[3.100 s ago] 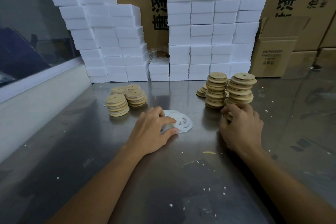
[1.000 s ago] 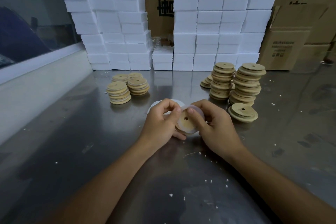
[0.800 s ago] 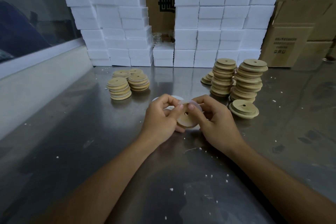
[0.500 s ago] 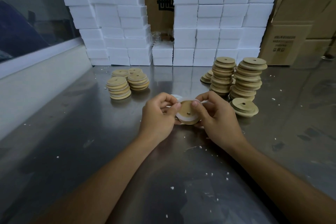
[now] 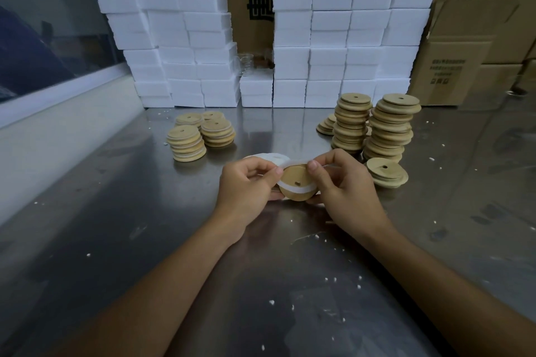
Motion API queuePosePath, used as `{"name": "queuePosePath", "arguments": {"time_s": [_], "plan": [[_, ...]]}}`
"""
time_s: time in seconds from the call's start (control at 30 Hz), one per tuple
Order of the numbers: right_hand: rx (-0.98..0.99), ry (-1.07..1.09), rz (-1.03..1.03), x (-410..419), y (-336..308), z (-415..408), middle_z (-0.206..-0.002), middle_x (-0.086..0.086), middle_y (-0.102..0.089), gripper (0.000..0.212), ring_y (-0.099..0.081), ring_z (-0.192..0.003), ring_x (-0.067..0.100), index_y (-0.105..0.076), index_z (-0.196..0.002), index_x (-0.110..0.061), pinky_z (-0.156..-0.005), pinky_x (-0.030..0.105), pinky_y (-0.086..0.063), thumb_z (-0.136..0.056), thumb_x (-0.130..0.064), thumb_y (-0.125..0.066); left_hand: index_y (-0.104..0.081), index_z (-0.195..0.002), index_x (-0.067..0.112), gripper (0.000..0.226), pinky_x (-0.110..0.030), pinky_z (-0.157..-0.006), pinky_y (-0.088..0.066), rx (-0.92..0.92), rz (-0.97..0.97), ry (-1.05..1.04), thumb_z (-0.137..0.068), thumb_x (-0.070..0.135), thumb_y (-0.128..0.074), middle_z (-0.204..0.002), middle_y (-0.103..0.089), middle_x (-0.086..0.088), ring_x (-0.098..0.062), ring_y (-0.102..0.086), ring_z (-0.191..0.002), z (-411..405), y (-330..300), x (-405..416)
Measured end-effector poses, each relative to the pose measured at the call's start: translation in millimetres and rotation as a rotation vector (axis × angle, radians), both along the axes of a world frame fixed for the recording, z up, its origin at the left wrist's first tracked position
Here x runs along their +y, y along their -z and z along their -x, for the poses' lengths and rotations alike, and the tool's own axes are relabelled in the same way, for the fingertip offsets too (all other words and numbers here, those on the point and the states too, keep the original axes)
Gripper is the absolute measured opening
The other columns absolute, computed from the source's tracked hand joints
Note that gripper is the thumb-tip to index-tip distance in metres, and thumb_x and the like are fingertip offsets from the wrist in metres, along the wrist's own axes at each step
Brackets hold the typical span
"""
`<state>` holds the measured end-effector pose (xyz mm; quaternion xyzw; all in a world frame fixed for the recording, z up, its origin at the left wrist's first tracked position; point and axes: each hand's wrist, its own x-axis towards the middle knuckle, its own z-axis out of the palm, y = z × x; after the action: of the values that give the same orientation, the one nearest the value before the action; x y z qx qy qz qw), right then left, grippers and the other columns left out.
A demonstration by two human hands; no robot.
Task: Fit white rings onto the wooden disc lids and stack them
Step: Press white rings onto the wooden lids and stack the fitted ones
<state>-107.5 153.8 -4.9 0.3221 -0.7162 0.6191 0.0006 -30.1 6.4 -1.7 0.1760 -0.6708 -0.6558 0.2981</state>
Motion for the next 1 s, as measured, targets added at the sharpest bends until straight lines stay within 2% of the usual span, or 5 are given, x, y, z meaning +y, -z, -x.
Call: {"name": "queuePosePath", "arguments": {"time_s": [0.3,0.5,0.67,0.8,1.0], "plan": [[-0.05,-0.005,0.004,2,-5,0,-0.07,0.006,-0.072,0.015,-0.072,-0.066,0.029,-0.06,-0.081,-0.009,-0.059,0.054,-0.061,-0.094,-0.014,-0.067,-0.069,-0.073,0.002,0.015,-0.032,-0.064,-0.06,-0.054,-0.04,0.03,-0.087,-0.003,-0.067,-0.083,-0.073,-0.016,-0.023,-0.074,-0.077,-2,-3,-2],[-0.25,-0.03,0.083,2,-9,-1,-0.071,0.014,-0.072,0.02,-0.072,-0.067,0.027,-0.057,-0.077,0.001,-0.056,0.036,-0.062,-0.092,-0.007,-0.069,-0.068,-0.069,0.001,0.017,-0.034,-0.067,-0.061,-0.083,-0.07,0.068,-0.085,-0.005,-0.067,-0.083,-0.073,-0.015,-0.024,-0.074,-0.079,-6,-8,-3],[-0.281,-0.041,0.088,5,-10,-1,-0.08,0.021,-0.073,0.016,-0.074,-0.077,0.032,-0.062,-0.082,0.006,-0.062,0.041,-0.064,-0.09,-0.006,-0.07,-0.071,-0.067,0.002,0.016,-0.035,-0.073,-0.06,-0.132,-0.059,0.083,-0.082,-0.004,-0.07,-0.09,-0.073,-0.017,-0.025,-0.073,-0.085,-8,-9,-7],[-0.085,-0.022,0.025,5,-8,0,-0.076,0.013,-0.075,0.011,-0.074,-0.067,0.021,-0.066,-0.081,0.002,-0.059,0.028,-0.06,-0.088,-0.003,-0.071,-0.073,-0.068,0.006,0.016,-0.039,-0.077,-0.061,-0.159,0.106,0.021,-0.082,0.0,-0.071,-0.081,-0.074,-0.014,-0.023,-0.074,-0.078,-10,-7,-10],[0.148,-0.01,-0.074,5,-7,1,-0.078,0.0,-0.076,0.008,-0.074,-0.073,0.013,-0.07,-0.081,-0.009,-0.07,0.043,-0.062,-0.087,-0.007,-0.075,-0.069,-0.075,0.021,0.014,-0.033,-0.075,-0.059,-0.042,0.497,-0.03,-0.081,0.009,-0.074,-0.081,-0.072,0.01,-0.005,-0.069,-0.077,-11,-11,-4]]}}
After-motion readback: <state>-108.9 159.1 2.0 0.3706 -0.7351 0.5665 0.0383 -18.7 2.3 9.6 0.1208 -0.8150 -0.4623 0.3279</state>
